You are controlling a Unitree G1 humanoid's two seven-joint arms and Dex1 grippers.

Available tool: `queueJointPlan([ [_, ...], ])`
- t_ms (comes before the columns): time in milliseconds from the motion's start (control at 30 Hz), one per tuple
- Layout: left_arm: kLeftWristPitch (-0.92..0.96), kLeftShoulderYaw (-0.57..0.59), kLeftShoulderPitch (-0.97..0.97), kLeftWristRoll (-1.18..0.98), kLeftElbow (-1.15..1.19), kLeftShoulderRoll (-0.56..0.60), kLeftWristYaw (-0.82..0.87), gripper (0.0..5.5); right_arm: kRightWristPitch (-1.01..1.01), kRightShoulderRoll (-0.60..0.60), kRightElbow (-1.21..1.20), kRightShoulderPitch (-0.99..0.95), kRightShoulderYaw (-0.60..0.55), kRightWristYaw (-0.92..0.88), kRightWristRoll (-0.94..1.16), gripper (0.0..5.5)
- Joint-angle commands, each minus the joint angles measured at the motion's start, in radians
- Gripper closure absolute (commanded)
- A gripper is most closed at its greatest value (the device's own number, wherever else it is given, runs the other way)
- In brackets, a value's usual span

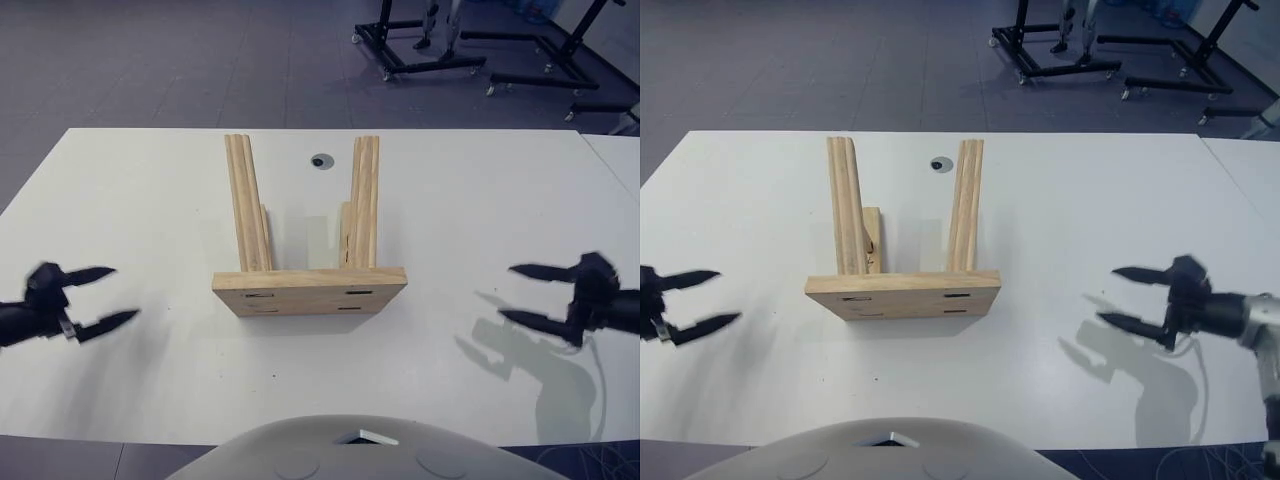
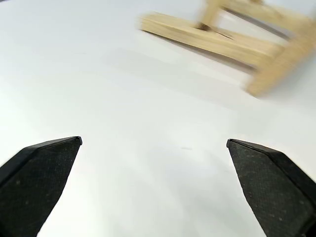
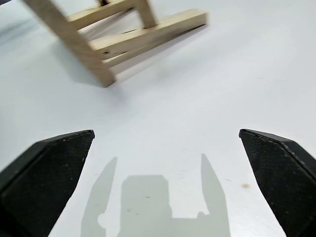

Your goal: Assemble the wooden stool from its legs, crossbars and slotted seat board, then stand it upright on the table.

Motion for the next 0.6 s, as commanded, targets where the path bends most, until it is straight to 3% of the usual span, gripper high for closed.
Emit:
queueJointPlan([
  [33,-0.099,-0.191,0.052,0.115,-0.309,-0.12,0.078,0.11,0.024,0.14,-0.284,0.017,0.22,-0.06,-0.013,0.1],
  [133,-0.08,-0.275,-0.014,0.148,-0.307,-0.189,0.133,0.11,0.051,0.248,-0.209,-0.116,0.334,-0.118,-0.05,0.1],
  [233,-0.056,-0.313,-0.15,0.171,-0.217,-0.222,0.167,0.11,0.075,0.325,-0.124,-0.229,0.368,-0.182,-0.065,0.1],
  [400,0.02,-0.282,-0.242,0.111,-0.17,-0.21,0.177,0.11,0.109,0.311,-0.089,-0.274,0.336,-0.167,-0.027,0.1],
  [600,0.24,-0.272,-0.234,-0.027,-0.302,-0.204,0.161,0.11,0.177,0.327,-0.134,-0.286,0.341,-0.184,0.012,0.1],
])
